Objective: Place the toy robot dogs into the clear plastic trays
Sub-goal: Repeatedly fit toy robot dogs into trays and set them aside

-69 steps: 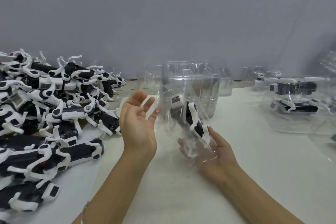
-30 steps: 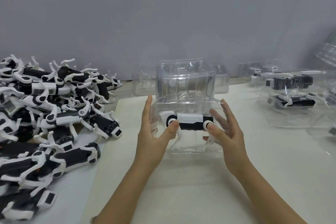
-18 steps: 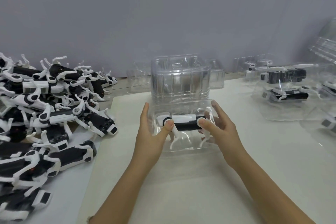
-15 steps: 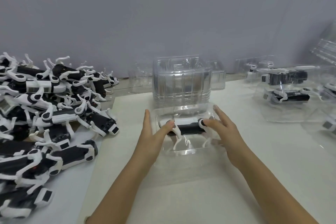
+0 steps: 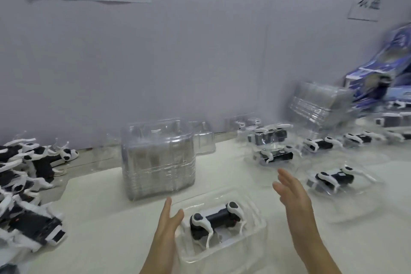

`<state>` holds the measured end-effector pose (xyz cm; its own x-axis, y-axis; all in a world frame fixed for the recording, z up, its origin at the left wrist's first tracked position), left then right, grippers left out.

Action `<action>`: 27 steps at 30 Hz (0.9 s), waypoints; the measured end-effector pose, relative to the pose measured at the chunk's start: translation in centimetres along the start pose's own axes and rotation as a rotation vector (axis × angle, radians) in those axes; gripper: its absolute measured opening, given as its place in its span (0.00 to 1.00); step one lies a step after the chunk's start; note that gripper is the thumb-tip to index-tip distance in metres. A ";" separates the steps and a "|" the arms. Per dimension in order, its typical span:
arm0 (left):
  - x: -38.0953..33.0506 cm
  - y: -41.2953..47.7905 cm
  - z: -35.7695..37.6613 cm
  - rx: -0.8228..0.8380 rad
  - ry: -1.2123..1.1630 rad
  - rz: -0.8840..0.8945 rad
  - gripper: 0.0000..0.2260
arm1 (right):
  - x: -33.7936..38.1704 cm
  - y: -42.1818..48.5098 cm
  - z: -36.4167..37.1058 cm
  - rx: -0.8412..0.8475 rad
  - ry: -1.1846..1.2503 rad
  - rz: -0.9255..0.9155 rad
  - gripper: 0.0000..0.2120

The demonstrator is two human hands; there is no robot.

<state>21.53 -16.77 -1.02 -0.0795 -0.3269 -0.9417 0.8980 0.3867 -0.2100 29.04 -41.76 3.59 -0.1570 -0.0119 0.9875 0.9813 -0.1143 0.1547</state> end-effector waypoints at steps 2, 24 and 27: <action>0.6 0.2 3.2 -0.023 -0.008 0.004 0.23 | 0.0 0.4 -4.2 -0.219 0.089 -0.035 0.14; 6.7 2.5 29.8 -0.022 0.146 -0.069 0.32 | -6.3 8.7 -22.5 -0.559 0.303 0.106 0.20; 7.1 3.3 31.6 -0.015 0.069 -0.077 0.35 | -6.9 9.2 -22.9 -0.582 0.296 0.074 0.19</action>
<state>37.58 -45.04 -0.07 -0.1777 -0.2960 -0.9385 0.8814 0.3763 -0.2856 36.60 -65.50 -2.46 -0.1969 -0.3039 0.9321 0.7834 -0.6204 -0.0368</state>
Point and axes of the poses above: each hand's wrist, its own y-axis towards the middle knuckle, its own z-axis out of the palm, x = y × z, the point moved 5 cm from there along y, towards the middle knuckle, and after that the axes turned 1 degree about -x, right-handed, at the moved point
